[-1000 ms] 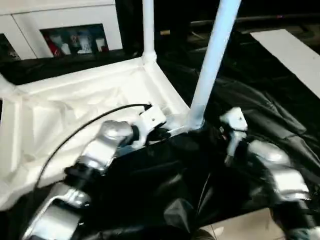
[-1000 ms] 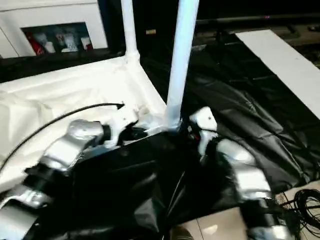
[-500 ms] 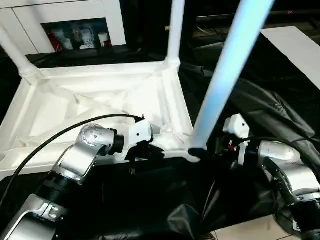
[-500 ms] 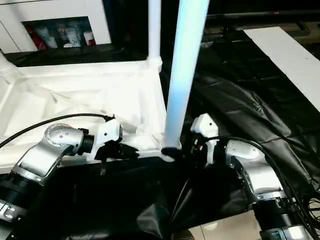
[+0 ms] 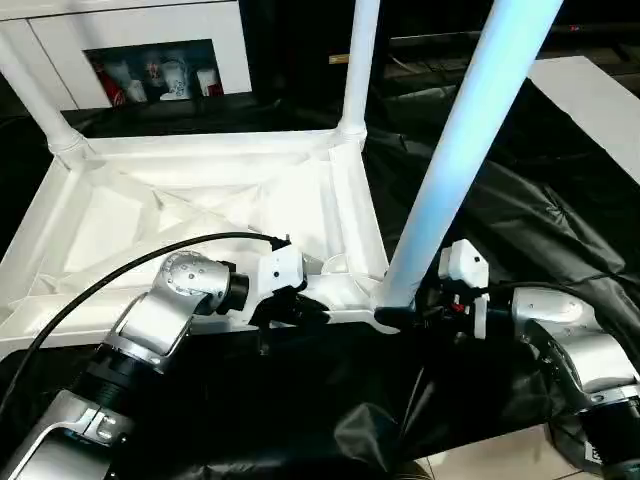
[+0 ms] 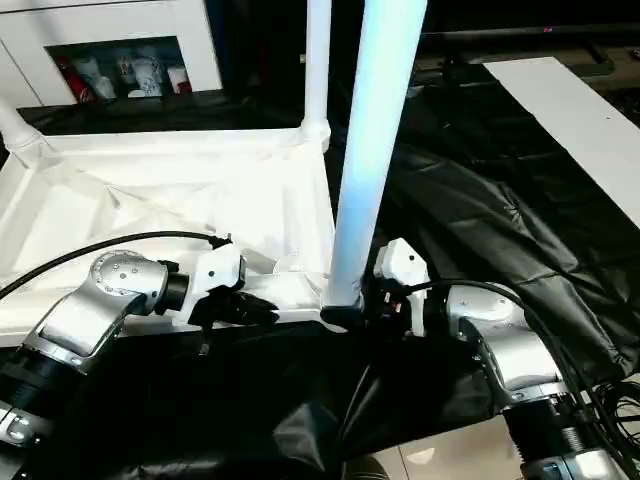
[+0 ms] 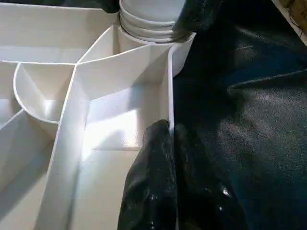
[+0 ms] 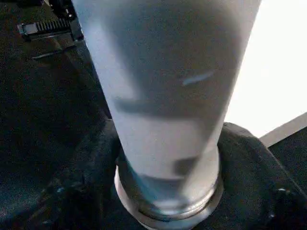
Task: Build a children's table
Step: Rotate leg to tighten
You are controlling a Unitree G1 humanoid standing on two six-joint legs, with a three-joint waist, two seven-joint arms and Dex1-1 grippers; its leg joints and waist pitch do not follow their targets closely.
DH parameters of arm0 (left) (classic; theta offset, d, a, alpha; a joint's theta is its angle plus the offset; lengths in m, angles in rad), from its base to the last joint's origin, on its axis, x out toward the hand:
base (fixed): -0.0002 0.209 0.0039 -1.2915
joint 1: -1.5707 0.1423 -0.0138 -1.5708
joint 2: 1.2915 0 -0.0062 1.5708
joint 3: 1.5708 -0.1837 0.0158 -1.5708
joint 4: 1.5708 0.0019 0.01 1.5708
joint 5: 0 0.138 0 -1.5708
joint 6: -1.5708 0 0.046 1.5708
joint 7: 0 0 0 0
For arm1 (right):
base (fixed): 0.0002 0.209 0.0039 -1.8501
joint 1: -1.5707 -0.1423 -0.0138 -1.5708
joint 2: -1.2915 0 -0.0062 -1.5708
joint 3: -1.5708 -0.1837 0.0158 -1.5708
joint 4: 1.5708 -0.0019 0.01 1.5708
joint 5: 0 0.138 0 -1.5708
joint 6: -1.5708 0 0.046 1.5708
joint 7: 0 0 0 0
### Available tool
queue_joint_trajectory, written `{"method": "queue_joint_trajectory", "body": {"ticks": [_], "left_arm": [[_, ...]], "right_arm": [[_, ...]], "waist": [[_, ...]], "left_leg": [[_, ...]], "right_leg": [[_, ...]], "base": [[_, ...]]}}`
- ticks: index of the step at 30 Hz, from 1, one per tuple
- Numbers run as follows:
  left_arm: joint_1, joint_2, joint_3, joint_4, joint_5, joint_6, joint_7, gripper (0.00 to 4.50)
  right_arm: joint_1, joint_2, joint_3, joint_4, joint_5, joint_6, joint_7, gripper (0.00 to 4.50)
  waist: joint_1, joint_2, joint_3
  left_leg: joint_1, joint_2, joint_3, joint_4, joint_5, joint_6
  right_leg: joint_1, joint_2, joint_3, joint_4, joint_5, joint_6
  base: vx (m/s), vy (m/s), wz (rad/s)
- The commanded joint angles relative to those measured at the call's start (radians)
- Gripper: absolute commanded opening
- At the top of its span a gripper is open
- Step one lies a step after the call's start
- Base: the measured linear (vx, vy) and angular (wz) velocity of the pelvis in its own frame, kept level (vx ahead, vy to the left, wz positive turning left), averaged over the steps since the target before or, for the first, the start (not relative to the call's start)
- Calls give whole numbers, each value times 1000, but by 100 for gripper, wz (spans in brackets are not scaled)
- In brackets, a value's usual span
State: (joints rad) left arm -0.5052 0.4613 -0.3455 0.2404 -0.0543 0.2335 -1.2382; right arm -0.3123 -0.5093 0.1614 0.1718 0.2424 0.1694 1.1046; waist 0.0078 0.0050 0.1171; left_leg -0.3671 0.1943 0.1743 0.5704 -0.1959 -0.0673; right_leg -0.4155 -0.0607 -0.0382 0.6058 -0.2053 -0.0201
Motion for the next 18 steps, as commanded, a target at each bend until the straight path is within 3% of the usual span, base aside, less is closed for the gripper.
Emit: {"method": "queue_joint_trajectory", "body": {"ticks": [1,11,12,13,15,18], "left_arm": [[30,-5,-16,-14,-34,3,-35,0],[32,-29,-10,-2,-30,28,4,0],[21,-61,-6,28,-7,43,67,0],[20,-62,-6,30,-6,44,70,0],[-6,-106,0,81,25,59,155,0],[-33,-160,12,134,41,82,241,0]], "right_arm": [[1,-10,9,21,-20,-2,9,279],[9,42,2,45,-24,2,-69,268],[4,106,-18,75,-53,9,-206,268],[4,110,-19,77,-55,9,-212,268],[-6,191,-45,108,-65,26,-348,268],[-16,273,-77,131,-44,49,-453,268]], "waist": [[2,-17,-57],[0,-12,-51],[-1,-11,-49],[-6,-10,-48],[-8,-12,-43],[-12,-7,-36]], "left_leg": [[3,30,1,-47,-13,163],[3,30,0,-49,-23,156],[2,29,-1,-52,-40,144],[0,29,1,-51,-55,137],[6,26,-2,-59,-125,76],[11,26,-2,-65,-176,47]], "right_leg": [[66,-64,45,-52,35,-289],[63,-64,45,-55,18,-292],[62,-64,43,-60,-17,-288],[57,-64,43,-61,-40,-286],[56,-65,43,-78,-197,-251],[46,-64,47,-93,-300,-214]], "base": [[0,0,0],[0,0,0],[0,0,0],[0,0,0],[0,0,0],[-18,-1,0]]}}
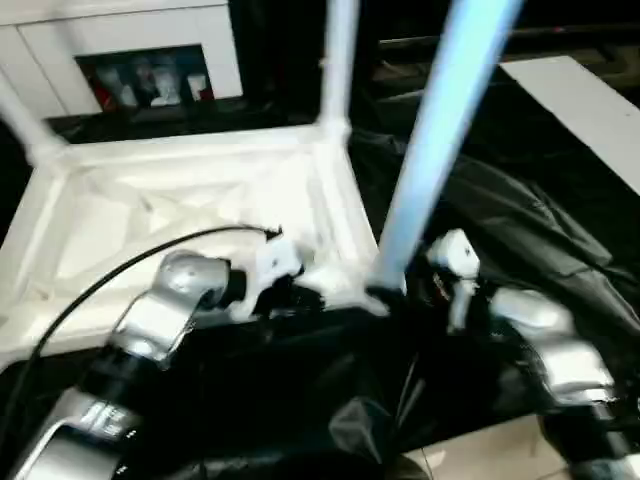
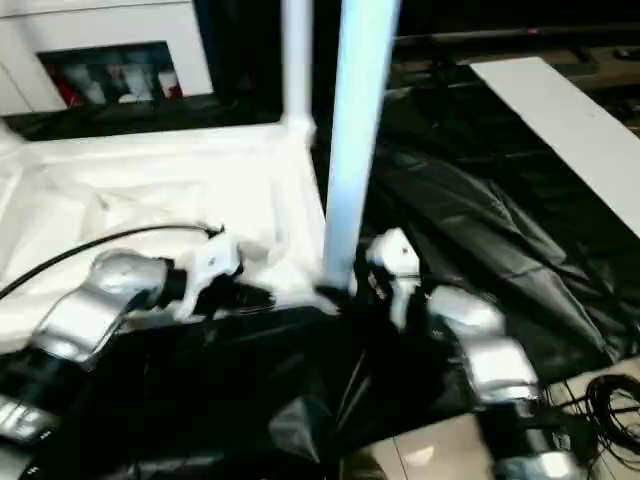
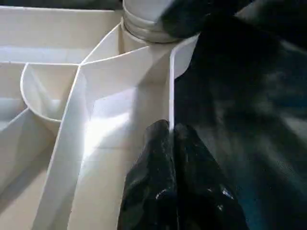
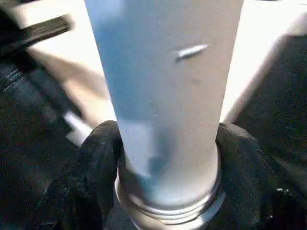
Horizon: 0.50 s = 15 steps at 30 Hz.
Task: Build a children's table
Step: Rotate leg to tighten
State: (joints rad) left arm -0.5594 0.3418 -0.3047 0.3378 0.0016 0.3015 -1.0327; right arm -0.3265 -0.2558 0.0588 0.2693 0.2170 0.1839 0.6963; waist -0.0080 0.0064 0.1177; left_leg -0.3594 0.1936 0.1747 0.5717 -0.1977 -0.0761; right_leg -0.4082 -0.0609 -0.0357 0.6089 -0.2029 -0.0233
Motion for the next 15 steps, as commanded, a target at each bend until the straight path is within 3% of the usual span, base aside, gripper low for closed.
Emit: {"method": "queue_joint_trajectory", "body": {"ticks": [1,2,3,4,8,12,14,15], "left_arm": [[9,-68,-27,62,-4,25,76,0],[0,-91,-21,82,2,36,113,0],[-8,-111,-19,102,7,45,141,0],[-19,-133,-17,127,19,60,182,0],[-54,-193,-10,206,67,69,316,0],[-70,-198,-26,232,98,62,330,0],[-69,-187,-28,227,104,61,317,0],[-70,-184,-30,227,106,61,313,0]], "right_arm": [[-10,56,16,50,-22,41,-102,268],[-17,79,11,63,-32,43,-148,268],[-26,101,6,77,-41,43,-193,267],[-36,129,-2,93,-55,47,-258,266],[-69,210,-11,140,-101,55,-417,266],[-68,228,26,121,-109,30,-376,266],[-54,213,32,82,-89,9,-306,336],[-51,207,35,70,-86,0,-289,336]], "waist": [[5,-10,-36],[3,-11,-35],[4,-10,-33],[5,-9,-34],[5,-8,-35],[10,-6,-39],[12,-6,-40],[14,-5,-41]], "left_leg": [[4,27,-4,-67,-184,49],[0,25,-7,-70,-197,40],[6,24,-7,-71,-214,31],[7,23,-7,-71,-215,29],[7,23,-9,-76,-212,25],[4,26,-10,-80,-200,39],[2,27,-9,-80,-193,45],[4,28,-7,-79,-190,51]], "right_leg": [[40,-66,44,-97,-324,-205],[43,-67,44,-99,-361,-189],[35,-66,45,-105,-409,-170],[36,-68,47,-106,-416,-163],[33,-66,47,-108,-404,-149],[39,-67,46,-106,-336,-153],[43,-68,46,-105,-309,-160],[41,-68,47,-105,-294,-167]], "base": [[0,0,0],[0,0,0],[0,0,0],[0,0,0],[0,0,0],[0,0,0],[0,0,0],[0,0,0]]}}
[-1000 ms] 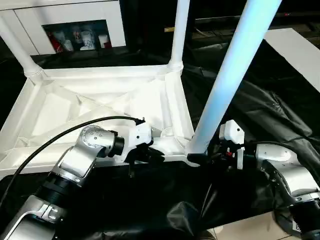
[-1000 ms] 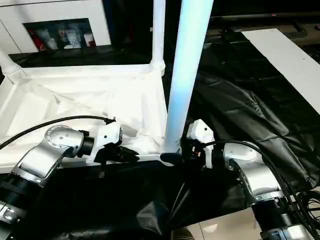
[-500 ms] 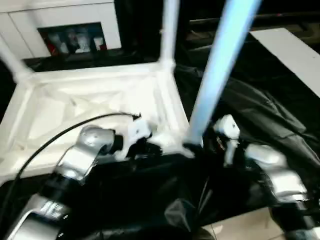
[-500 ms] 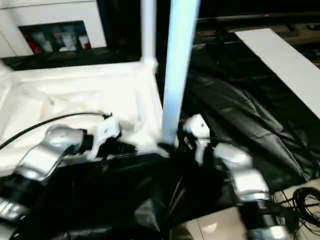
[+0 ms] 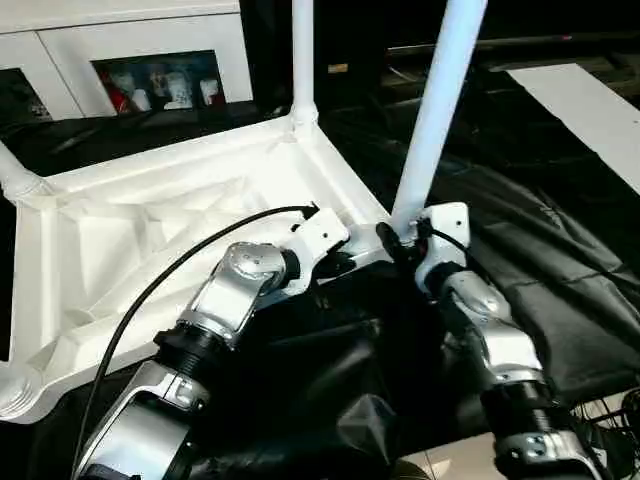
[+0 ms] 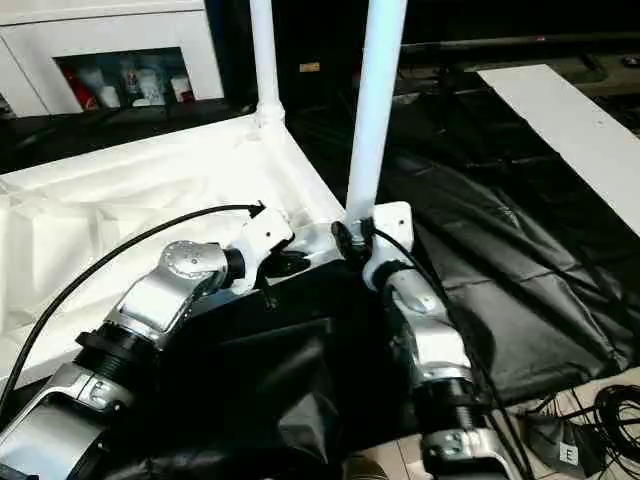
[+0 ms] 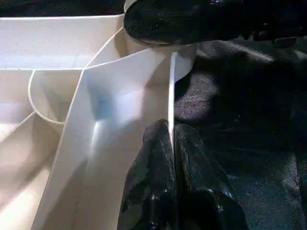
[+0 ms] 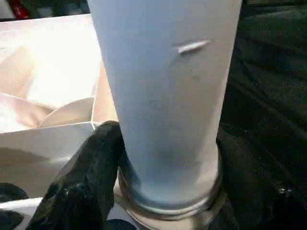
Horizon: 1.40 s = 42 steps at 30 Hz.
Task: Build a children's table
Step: Rotate leg to tighten
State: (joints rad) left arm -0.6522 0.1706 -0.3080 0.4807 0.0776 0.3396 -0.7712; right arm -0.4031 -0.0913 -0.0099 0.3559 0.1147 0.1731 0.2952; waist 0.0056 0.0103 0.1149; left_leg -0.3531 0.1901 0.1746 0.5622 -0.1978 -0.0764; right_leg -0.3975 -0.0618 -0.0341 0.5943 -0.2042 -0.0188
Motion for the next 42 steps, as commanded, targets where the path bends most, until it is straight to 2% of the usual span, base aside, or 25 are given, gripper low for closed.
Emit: {"method": "queue_joint_trajectory", "body": {"ticks": [1,5,6,7,8,9,10,11,12,14,16,17,18,19,20,21,22,23,26,27,31,32,35,39,42], "left_arm": [[23,-9,-28,82,31,26,47,0],[34,27,-29,49,25,12,-5,0],[40,39,-34,38,25,-25,-37,0],[43,46,-38,33,25,-31,-50,0],[53,64,-52,15,22,-69,-93,0],[62,75,-54,-5,12,-59,-118,0],[76,96,-65,-36,-3,-79,-171,0],[79,104,-70,-43,-6,-92,-187,0],[84,115,-78,-57,-15,-113,-221,0],[96,139,-78,-95,-38,-96,-266,0],[115,174,-92,-140,-67,-119,-346,0],[126,193,-99,-167,-87,-128,-395,0],[138,210,-103,-198,-108,-123,-435,0],[147,223,-105,-220,-121,-118,-460,0],[150,229,-106,-230,-125,-115,-469,0],[153,234,-106,-237,-128,-114,-475,0],[160,245,-108,-255,-133,-109,-491,0],[164,253,-106,-265,-135,-108,-499,0],[170,262,-101,-277,-136,-109,-504,0],[170,264,-99,-279,-137,-108,-506,0],[173,276,-94,-286,-140,-103,-508,0],[174,279,-93,-288,-141,-102,-509,0],[176,282,-90,-286,-141,-101,-511,0],[180,283,-89,-285,-139,-100,-511,0],[180,271,-88,-275,-142,-91,-495,0]], "right_arm": [[27,33,101,-25,23,10,124,339],[29,-66,88,-77,49,40,224,372],[33,-117,86,-101,69,56,292,383],[36,-140,89,-110,73,60,322,383],[45,-197,103,-133,76,67,394,391],[54,-242,115,-145,70,56,446,409],[66,-303,127,-158,65,40,519,409],[68,-315,128,-160,66,37,535,409],[72,-335,127,-163,67,34,564,409],[78,-367,121,-162,69,24,610,409],[81,-385,118,-163,68,15,633,409],[82,-391,117,-164,65,10,637,409],[84,-396,118,-170,73,11,650,409],[85,-399,119,-176,80,12,660,409],[86,-400,120,-180,86,15,665,409],[87,-400,120,-183,90,17,669,409],[91,-408,127,-193,102,20,687,409],[94,-413,136,-197,106,21,703,409],[104,-422,154,-202,106,19,738,409],[105,-422,155,-202,106,19,745,375],[108,-414,152,-198,116,20,766,362],[108,-413,154,-198,119,21,769,337],[108,-414,157,-198,127,21,777,328],[112,-410,162,-193,128,18,778,293],[117,-393,160,-184,121,20,753,277]], "waist": [[1,-10,-39],[3,-11,-38],[2,-12,-39],[1,-14,-40],[4,-12,-42],[3,-17,-42],[4,-16,-43],[6,-15,-45],[4,-17,-48],[3,-14,-52],[3,-12,-57],[4,-12,-60],[4,-10,-67],[3,-10,-68],[2,-9,-69],[5,-7,-68],[7,-8,-63],[9,-7,-63],[11,-8,-57],[11,-8,-55],[10,-11,-51],[11,-11,-52],[11,-12,-55],[12,-10,-57],[12,-10,-56]], "left_leg": [[-2,32,-6,-69,-188,55],[-6,31,-7,-69,-183,70],[-8,31,-7,-68,-179,74],[-14,30,-8,-68,-171,79],[-13,31,-9,-67,-161,81],[-15,32,-7,-64,-151,93],[-14,31,-5,-61,-137,101],[-15,30,-5,-59,-130,107],[-20,30,-7,-58,-102,113],[-17,31,-4,-53,-65,123],[-16,31,-3,-48,-6,152],[-13,33,-4,-47,12,160],[-14,35,-5,-41,72,185],[-14,33,-4,-35,123,214],[-14,32,-3,-32,136,229],[-11,35,-3,-30,143,251],[-12,37,-3,-31,128,256],[-12,39,-3,-31,112,254],[-9,43,-2,-39,32,218],[-8,43,-1,-41,5,200],[-8,40,0,-45,-49,152],[-8,39,0,-44,-46,149],[-10,36,0,-41,-19,154],[-12,35,-1,-38,8,169],[-10,36,-1,-39,-8,167]], "right_leg": [[30,-68,46,-89,-281,-179],[35,-67,44,-93,-308,-172],[35,-69,44,-93,-308,-174],[40,-69,43,-91,-307,-170],[43,-69,42,-91,-298,-171],[43,-68,42,-90,-274,-171],[43,-68,42,-88,-253,-181],[44,-71,42,-88,-246,-186],[50,-70,42,-82,-210,-194],[49,-66,41,-72,-111,-226],[53,-61,40,-55,38,-268],[53,-63,41,-49,78,-281],[55,-61,41,-34,183,-302],[56,-58,40,-24,280,-320],[56,-56,40,-20,319,-327],[50,-56,38,-17,345,-336],[48,-58,37,-19,319,-339],[49,-60,37,-20,298,-339],[48,-64,37,-32,156,-332],[47,-65,38,-37,108,-328],[48,-66,42,-46,13,-305],[48,-66,43,-45,18,-304],[50,-64,43,-40,63,-303],[51,-62,42,-34,116,-309],[49,-62,41,-37,93,-311]], "base": [[0,0,0],[0,0,0],[0,0,0],[0,0,0],[0,0,0],[0,0,0],[0,0,0],[0,0,0],[0,0,0],[0,0,0],[0,0,0],[0,0,0],[0,0,0],[0,0,0],[0,0,0],[0,0,0],[0,0,0],[0,0,0],[0,0,0],[0,0,0],[0,0,0],[0,0,0],[0,0,0],[0,0,0],[0,0,0]]}}
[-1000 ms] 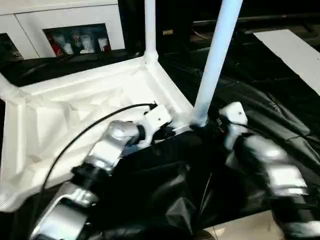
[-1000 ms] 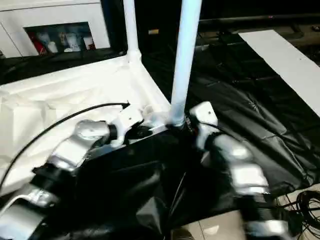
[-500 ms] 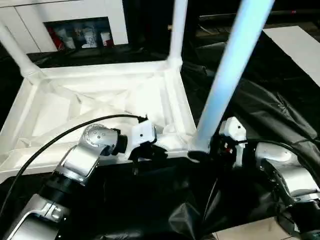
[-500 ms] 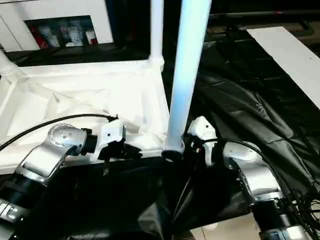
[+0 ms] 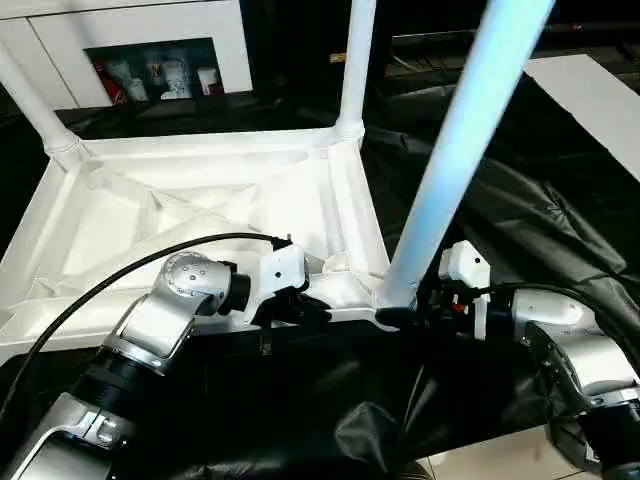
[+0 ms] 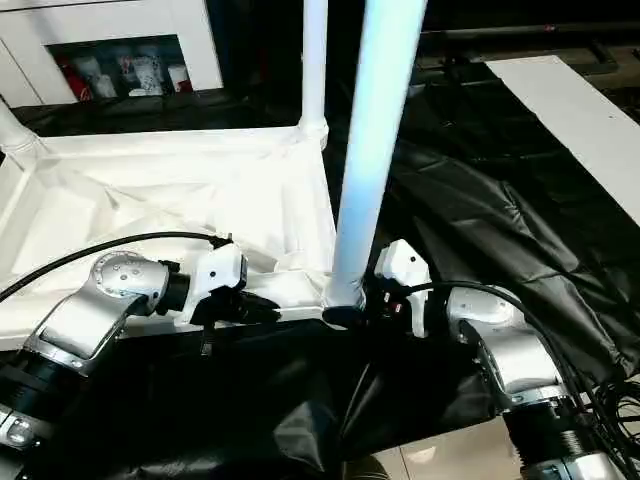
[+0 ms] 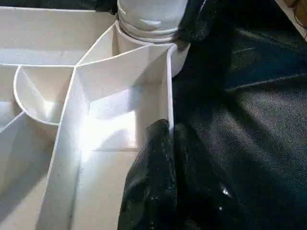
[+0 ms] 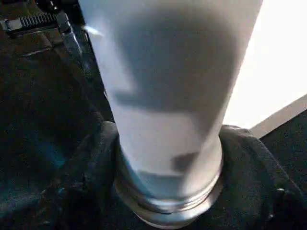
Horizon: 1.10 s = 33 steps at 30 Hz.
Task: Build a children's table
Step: Rotate leg to tighten
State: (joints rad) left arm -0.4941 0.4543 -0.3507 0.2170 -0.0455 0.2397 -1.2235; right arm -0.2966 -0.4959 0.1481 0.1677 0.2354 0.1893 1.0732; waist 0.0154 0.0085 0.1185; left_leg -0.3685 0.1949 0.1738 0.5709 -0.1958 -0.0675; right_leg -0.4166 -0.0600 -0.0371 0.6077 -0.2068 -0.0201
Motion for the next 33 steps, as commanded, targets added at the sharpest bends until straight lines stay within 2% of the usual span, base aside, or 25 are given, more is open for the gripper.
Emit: {"method": "queue_joint_trajectory", "body": {"ticks": [1,5,6,7,8,9,10,11,12,13,15,16,18,19,21,24,25,26,27,28,30,33], "left_arm": [[22,-14,-45,-11,-18,10,-41,0],[12,-48,-36,25,-5,19,19,0],[11,-51,-35,27,-4,20,23,0],[5,-68,-31,44,1,26,51,0],[-7,-97,-29,78,20,31,101,0],[-7,-97,-29,79,20,31,102,0],[-47,-179,-18,173,62,55,244,0],[-62,-211,-11,207,75,72,301,0],[-70,-228,-7,225,80,84,330,0],[-71,-229,-6,227,81,84,334,0],[-86,-257,3,260,91,94,389,0],[-120,-308,13,338,115,96,491,0],[-133,-326,16,368,125,92,527,0],[-135,-329,16,373,126,90,532,0],[-148,-345,17,405,139,74,564,0],[-149,-347,13,409,143,68,560,0],[-149,-349,8,414,153,46,538,0],[-147,-347,6,411,155,38,527,0],[-135,-336,-6,388,154,28,483,0],[-135,-336,-6,387,154,28,482,0],[-131,-329,-13,378,151,6,462,0],[-125,-322,-18,366,149,0,450,0]], "right_arm": [[11,14,2,6,-1,3,-27,274],[-3,60,-14,58,-39,3,-138,270],[-4,63,-15,61,-40,4,-145,270],[-11,87,-26,84,-49,12,-198,270],[-22,131,-47,120,-61,15,-288,269],[-22,132,-47,121,-62,15,-290,269],[-37,235,-89,188,-89,40,-508,269],[-40,272,-102,208,-101,53,-588,269],[-40,291,-107,218,-107,61,-629,269],[-40,292,-107,219,-109,61,-632,269],[-43,317,-110,234,-128,61,-695,268],[-54,379,-127,260,-154,61,-828,268],[-58,403,-133,268,-162,60,-876,268],[-59,407,-133,270,-163,59,-881,268],[-68,434,-127,282,-166,42,-908,268],[-71,446,-132,283,-152,27,-903,268],[-70,461,-140,265,-140,-3,-867,324],[-67,462,-141,254,-134,-13,-849,338],[-50,453,-141,194,-107,-41,-786,338],[-49,452,-141,193,-106,-42,-785,341],[-41,435,-134,164,-94,-39,-754,372],[-34,409,-141,134,-86,-25,-738,384]], "waist": [[2,-7,-59],[-3,-8,-53],[-5,-9,-50],[-7,-9,-49],[-7,-8,-45],[-11,-7,-42],[-15,-6,-39],[-13,-6,-32],[-13,-11,-33],[-10,-12,-38],[-10,-10,-35],[-11,-9,-33],[-11,-7,-37],[-11,-8,-39],[-9,-5,-37],[-9,-5,-32],[-9,-3,-33],[-9,-3,-34],[-7,-5,-38],[-4,-6,-41],[-7,-5,-38],[-7,-6,-40]], "left_leg": [[5,31,0,-48,-15,155],[5,30,0,-52,-53,128],[6,28,-1,-55,-90,109],[7,28,0,-56,-103,100],[9,30,-2,-60,-137,81],[10,29,-2,-62,-153,66],[11,28,-1,-63,-163,46],[16,26,0,-67,-189,34],[19,22,-6,-67,-226,7],[19,22,-9,-71,-223,4],[20,24,-9,-74,-233,15],[18,23,-9,-77,-239,16],[25,22,-10,-78,-246,6],[23,23,-11,-79,-242,6],[20,25,-10,-83,-242,15],[19,25,-13,-88,-287,19],[20,25,-14,-89,-300,19],[21,25,-15,-89,-303,21],[22,27,-14,-90,-286,25],[19,29,-12,-90,-247,39],[11,31,-12,-93,-222,51],[12,29,-9,-89,-209,56]], "right_leg": [[68,-65,44,-51,88,-309],[65,-64,44,-61,11,-302],[64,-65,42,-68,-61,-290],[63,-65,43,-70,-90,-284],[61,-67,43,-78,-163,-268],[56,-67,45,-84,-213,-251],[52,-65,46,-88,-255,-237],[44,-65,46,-97,-307,-224],[49,-69,45,-101,-397,-196],[52,-71,47,-104,-425,-169],[46,-68,47,-108,-413,-158],[44,-66,46,-111,-422,-149],[40,-70,48,-114,-434,-142],[44,-68,47,-113,-420,-142],[42,-67,48,-112,-359,-149],[42,-70,46,-117,-419,-138],[41,-74,47,-122,-454,-127],[41,-76,47,-125,-464,-122],[44,-76,47,-125,-449,-121],[48,-75,48,-122,-381,-128],[52,-72,45,-115,-323,-151],[53,-75,45,-116,-336,-164]], "base": [[0,0,0],[0,0,0],[0,0,0],[0,0,0],[0,0,0],[0,0,0],[0,0,0],[0,0,0],[0,0,0],[0,0,0],[0,0,0],[0,0,0],[0,0,0],[0,0,0],[0,0,0],[0,0,0],[0,0,0],[0,0,0],[0,0,0],[0,0,0],[0,0,0],[0,0,0]]}}
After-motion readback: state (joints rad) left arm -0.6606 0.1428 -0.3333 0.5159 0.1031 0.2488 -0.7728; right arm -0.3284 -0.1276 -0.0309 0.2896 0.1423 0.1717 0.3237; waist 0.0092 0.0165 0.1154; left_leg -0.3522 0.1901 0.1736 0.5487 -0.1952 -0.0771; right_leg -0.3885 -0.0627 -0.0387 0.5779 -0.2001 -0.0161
